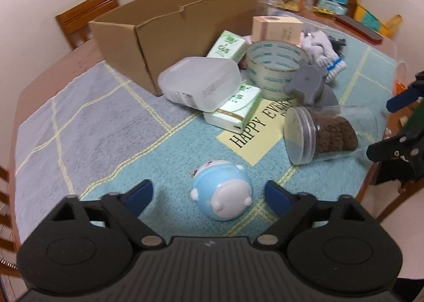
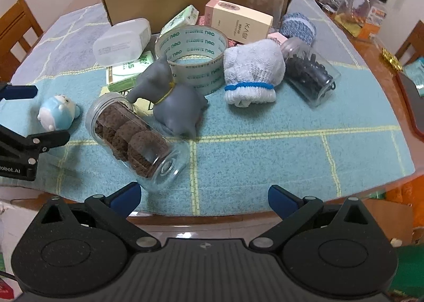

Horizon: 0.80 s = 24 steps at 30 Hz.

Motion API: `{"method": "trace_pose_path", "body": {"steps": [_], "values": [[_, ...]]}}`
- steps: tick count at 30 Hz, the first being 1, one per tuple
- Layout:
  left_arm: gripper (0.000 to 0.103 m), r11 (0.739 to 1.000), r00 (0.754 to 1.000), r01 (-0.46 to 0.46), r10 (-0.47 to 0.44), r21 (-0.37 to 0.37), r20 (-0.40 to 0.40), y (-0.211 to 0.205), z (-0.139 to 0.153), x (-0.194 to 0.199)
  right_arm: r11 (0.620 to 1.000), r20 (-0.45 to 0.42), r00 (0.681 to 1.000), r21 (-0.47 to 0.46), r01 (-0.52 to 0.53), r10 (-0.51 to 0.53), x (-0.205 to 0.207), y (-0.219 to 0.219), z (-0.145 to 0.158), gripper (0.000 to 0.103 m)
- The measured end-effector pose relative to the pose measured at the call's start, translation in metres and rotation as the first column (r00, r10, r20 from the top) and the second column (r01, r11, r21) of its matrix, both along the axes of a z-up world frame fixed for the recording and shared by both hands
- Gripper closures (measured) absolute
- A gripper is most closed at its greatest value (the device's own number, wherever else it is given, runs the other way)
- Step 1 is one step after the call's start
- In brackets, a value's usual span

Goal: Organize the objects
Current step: 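Grasp the blue-white round toy with the left tool while the right tool grasps the cookie jar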

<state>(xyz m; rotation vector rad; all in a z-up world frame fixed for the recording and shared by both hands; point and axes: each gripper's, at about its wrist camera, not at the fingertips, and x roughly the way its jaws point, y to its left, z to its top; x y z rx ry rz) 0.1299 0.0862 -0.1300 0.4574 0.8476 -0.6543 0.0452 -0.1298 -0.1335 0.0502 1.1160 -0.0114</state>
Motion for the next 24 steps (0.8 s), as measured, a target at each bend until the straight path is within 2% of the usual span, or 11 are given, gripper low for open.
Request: {"method": "trace_pose_path", "body": {"steps": [3,4,7,13,21,24], "values": [[0.027,0.999,0.999,0.028,-0.029,-0.023,-0.022,0.002,-0.005,0.005,0.999,0.013,1.0,0.033,0.0,0.0,-0.003,0.006,0.003,0.0],[0.033,0.999,0.999,0.036,-0.037,-0.034,-0.032,0.003,-0.006,0.007,0.999,0.018,1.0,0.045,-0.004,0.003,-0.004,0.008,0.004,0.0],[0.041,0.995,0.995,0.06,-0.065,-0.074,-0.071,0.003,-0.011,0.012,0.997,0.031,0.999,0.073,-0.012,0.01,-0.004,0.018,0.006,0.0],[0.055,0.988,0.992,0.1,-0.108,-0.116,-0.069,0.0,-0.014,0.016,0.992,0.042,0.999,0.123,-0.025,0.02,0.0,0.033,0.008,0.0],[0.056,0.99,0.994,0.072,-0.082,-0.124,-0.075,0.016,-0.011,0.027,0.988,0.042,0.999,0.152,-0.014,0.008,0.014,0.049,0.008,0.0],[0.057,0.992,0.995,0.07,-0.077,-0.106,-0.062,0.022,-0.009,0.028,0.986,0.04,0.999,0.168,-0.002,-0.005,0.022,0.051,0.007,0.0]]}}
